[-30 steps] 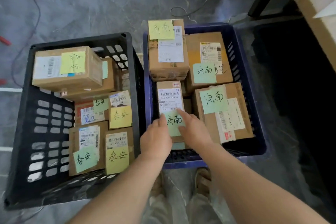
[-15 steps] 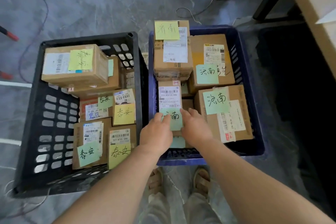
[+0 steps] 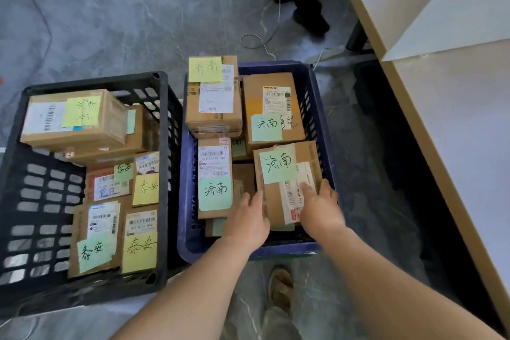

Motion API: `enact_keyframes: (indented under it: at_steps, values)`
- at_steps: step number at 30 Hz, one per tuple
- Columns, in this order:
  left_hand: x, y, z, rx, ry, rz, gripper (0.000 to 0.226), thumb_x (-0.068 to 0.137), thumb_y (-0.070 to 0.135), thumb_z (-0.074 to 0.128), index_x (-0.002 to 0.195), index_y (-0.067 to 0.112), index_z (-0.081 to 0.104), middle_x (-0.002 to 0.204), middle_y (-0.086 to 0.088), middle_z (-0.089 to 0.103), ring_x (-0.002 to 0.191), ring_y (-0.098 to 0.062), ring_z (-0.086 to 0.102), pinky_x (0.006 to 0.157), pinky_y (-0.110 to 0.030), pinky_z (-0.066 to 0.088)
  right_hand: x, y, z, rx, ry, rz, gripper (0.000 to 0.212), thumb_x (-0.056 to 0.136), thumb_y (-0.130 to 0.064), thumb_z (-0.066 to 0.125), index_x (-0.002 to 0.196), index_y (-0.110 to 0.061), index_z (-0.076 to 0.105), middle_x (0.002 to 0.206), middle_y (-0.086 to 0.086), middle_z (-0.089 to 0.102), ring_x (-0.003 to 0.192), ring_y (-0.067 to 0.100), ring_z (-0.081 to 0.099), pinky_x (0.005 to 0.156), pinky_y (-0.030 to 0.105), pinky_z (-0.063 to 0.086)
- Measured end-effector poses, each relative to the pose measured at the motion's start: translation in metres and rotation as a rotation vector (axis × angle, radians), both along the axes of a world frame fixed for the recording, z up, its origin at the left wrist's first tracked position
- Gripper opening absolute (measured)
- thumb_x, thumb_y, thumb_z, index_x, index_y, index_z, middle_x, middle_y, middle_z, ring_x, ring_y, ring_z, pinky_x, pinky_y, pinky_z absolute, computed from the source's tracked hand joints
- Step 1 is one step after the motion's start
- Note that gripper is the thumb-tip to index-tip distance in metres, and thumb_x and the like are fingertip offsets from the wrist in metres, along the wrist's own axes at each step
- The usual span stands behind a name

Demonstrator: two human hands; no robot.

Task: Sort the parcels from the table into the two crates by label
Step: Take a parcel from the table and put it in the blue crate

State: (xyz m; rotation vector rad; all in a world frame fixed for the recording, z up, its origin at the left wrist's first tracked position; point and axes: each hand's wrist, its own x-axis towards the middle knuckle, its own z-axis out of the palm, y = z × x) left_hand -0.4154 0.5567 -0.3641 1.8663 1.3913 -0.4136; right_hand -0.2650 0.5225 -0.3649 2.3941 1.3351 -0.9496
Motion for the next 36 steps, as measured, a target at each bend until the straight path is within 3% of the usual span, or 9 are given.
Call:
enact_keyframes:
  at_steps: [4, 9, 16, 21, 25, 29, 36]
  values:
    - [0.009, -0.007, -0.013, -0.105, -0.046, 0.065, 0.072, 0.098, 0.027, 0.049, 0.156, 0.024, 0.006, 0.161, -0.004, 0.017, 0.141, -0.023, 0.032, 0.113, -0.036, 0.032, 0.002, -0.004, -0.015, 0.015, 0.048, -0.019, 0.069, 0.098, -0.017, 0.047, 0.155, -0.026, 0.009, 0.158, 0.02, -0.004, 0.142, 0.037, 0.008, 0.115, 0.041, 0.024]
    - [0.01, -0.012, -0.013, -0.098, -0.074, 0.123, 0.069, 0.099, 0.024, 0.048, 0.156, 0.021, 0.01, 0.16, 0.0, 0.021, 0.141, -0.019, 0.032, 0.111, -0.029, 0.03, 0.001, -0.007, -0.016, 0.056, 0.081, 0.01, 0.066, 0.097, -0.017, 0.05, 0.154, -0.027, 0.017, 0.158, 0.019, -0.003, 0.14, 0.035, 0.01, 0.113, 0.039, 0.027]
    - [0.015, -0.01, -0.006, -0.221, -0.05, 0.077, 0.072, 0.1, 0.018, 0.045, 0.157, 0.026, 0.001, 0.164, -0.001, -0.006, 0.149, -0.02, 0.012, 0.117, -0.03, 0.016, 0.012, -0.006, -0.002, -0.009, 0.099, 0.037, 0.068, 0.097, -0.014, 0.046, 0.155, -0.025, 0.011, 0.159, 0.018, -0.009, 0.144, 0.035, 0.006, 0.117, 0.043, 0.024]
    - [0.015, -0.012, -0.006, -0.277, -0.047, 0.048, 0.08, 0.097, 0.009, 0.047, 0.156, 0.028, -0.004, 0.162, 0.002, -0.015, 0.15, -0.02, 0.008, 0.118, -0.03, 0.014, 0.009, -0.012, 0.016, 0.085, 0.039, 0.139, 0.066, 0.095, -0.021, 0.049, 0.153, -0.021, 0.018, 0.157, 0.013, 0.005, 0.142, 0.032, 0.011, 0.116, 0.042, 0.022]
    - [0.011, -0.015, 0.014, -0.168, 0.016, 0.013, 0.079, 0.098, 0.019, 0.05, 0.156, 0.03, -0.004, 0.162, 0.001, -0.017, 0.15, -0.024, 0.01, 0.12, -0.038, 0.021, 0.006, -0.025, 0.039, 0.115, -0.001, 0.136, 0.062, 0.093, -0.02, 0.051, 0.149, -0.019, 0.025, 0.157, 0.012, 0.009, 0.141, 0.033, 0.014, 0.114, 0.042, 0.023]
    - [0.005, -0.021, 0.055, 0.047, 0.052, -0.095, 0.075, 0.101, 0.033, 0.045, 0.155, 0.027, -0.006, 0.162, -0.005, -0.016, 0.15, -0.026, 0.006, 0.117, -0.04, 0.026, -0.005, -0.046, 0.075, 0.11, -0.031, 0.095, 0.065, 0.095, -0.018, 0.048, 0.152, -0.019, 0.019, 0.161, 0.013, 0.001, 0.146, 0.033, 0.005, 0.117, 0.042, 0.018]
    - [-0.013, -0.06, 0.125, 0.282, 0.014, -0.299, 0.077, 0.1, 0.044, 0.042, 0.155, 0.022, -0.006, 0.162, -0.01, -0.015, 0.15, -0.027, -0.007, 0.122, -0.045, 0.001, -0.04, -0.091, 0.14, 0.235, -0.114, -0.021, 0.064, 0.097, -0.026, 0.052, 0.153, -0.025, 0.021, 0.162, 0.009, 0.005, 0.148, 0.031, 0.005, 0.118, 0.042, 0.019]
